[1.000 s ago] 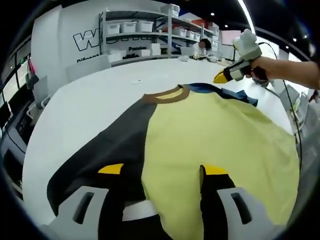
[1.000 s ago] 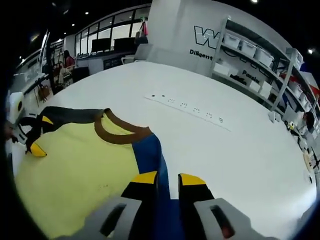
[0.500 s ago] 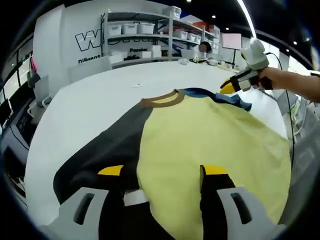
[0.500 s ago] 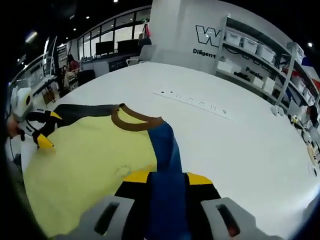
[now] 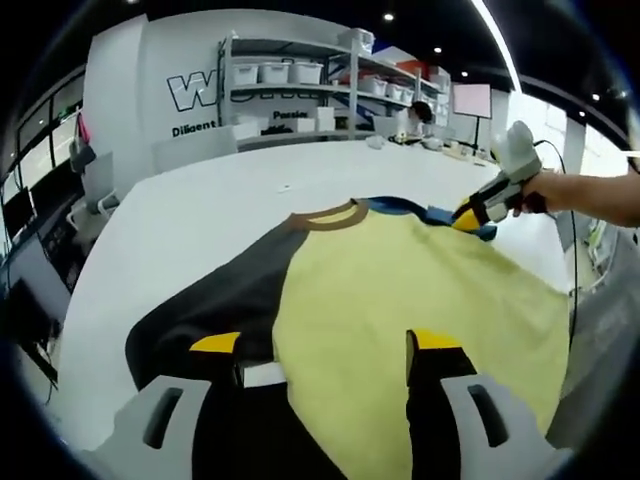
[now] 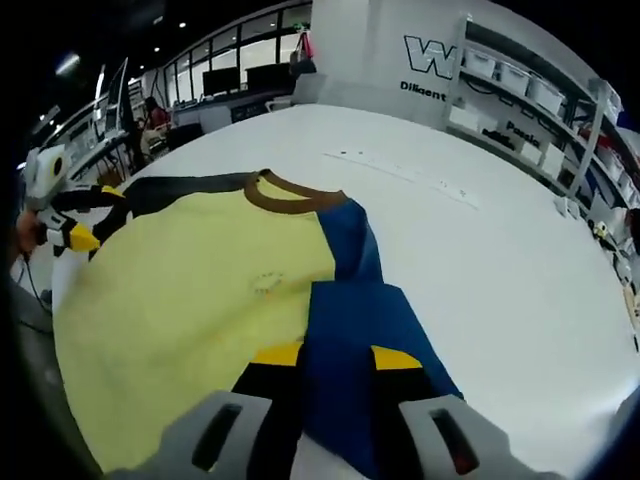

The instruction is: Fold the garment on the visible template until the final outline fits inside the template.

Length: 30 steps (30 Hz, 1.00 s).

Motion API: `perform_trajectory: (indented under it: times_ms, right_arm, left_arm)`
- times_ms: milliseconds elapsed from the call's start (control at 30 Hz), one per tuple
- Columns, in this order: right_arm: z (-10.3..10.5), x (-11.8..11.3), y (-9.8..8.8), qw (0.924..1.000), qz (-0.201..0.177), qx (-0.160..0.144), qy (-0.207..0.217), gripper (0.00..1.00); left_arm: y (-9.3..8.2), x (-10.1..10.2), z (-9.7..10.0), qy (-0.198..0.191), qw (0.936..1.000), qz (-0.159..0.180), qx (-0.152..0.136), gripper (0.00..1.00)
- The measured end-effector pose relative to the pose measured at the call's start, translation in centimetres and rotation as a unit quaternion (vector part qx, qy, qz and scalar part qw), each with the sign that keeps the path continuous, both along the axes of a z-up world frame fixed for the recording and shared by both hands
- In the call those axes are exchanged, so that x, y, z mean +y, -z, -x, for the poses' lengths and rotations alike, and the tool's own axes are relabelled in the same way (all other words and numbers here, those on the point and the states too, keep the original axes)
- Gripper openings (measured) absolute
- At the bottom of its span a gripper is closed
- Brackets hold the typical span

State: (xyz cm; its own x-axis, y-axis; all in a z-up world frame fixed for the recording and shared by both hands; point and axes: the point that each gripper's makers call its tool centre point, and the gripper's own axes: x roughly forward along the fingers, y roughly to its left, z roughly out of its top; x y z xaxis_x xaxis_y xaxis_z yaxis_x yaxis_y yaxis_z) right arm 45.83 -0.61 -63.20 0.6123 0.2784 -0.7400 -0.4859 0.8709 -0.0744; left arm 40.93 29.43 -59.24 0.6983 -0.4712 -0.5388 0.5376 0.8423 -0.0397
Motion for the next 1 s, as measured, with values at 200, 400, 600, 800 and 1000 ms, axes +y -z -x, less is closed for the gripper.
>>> perform_trajectory:
  times_ms: [200, 400, 600, 800, 1000]
  right_arm:
    - [0.3, -0.7, 0.6, 0.9997, 0.026, 0.003, -0.003, 0.18]
    - [0.3, -0.9, 0.7, 0.9996, 0.03, 0.001, -0.002, 0.11]
    - [0.2, -2.2, 0.6, 0.9993, 0.015, -0.001, 0.036, 0.0]
    - [0.1, -3.2, -1.7, 0.9942, -0.052, -0.029, 0.09, 0.0]
    - [-0.1, -5.4, -4.4, 0.984, -0.096, -0.051, 0.141, 0.0]
  left_arm:
    - [-1.0, 0.8, 1.6, -0.031, 0.9993, -0.019, -0.006, 0.66]
    - [-1.7, 0.3, 3.2, -0.039, 0.9991, 0.001, -0.017, 0.62]
    - [-0.7, 0.0, 4.3, -0.035, 0.9994, 0.002, 0.001, 0.61]
    - [-0.6, -0.6, 4.3, -0.026, 0.9997, -0.004, -0.002, 0.6]
    - [-0.4, -0.7, 4.3, -0.022, 0.9997, -0.007, 0.002, 0.59]
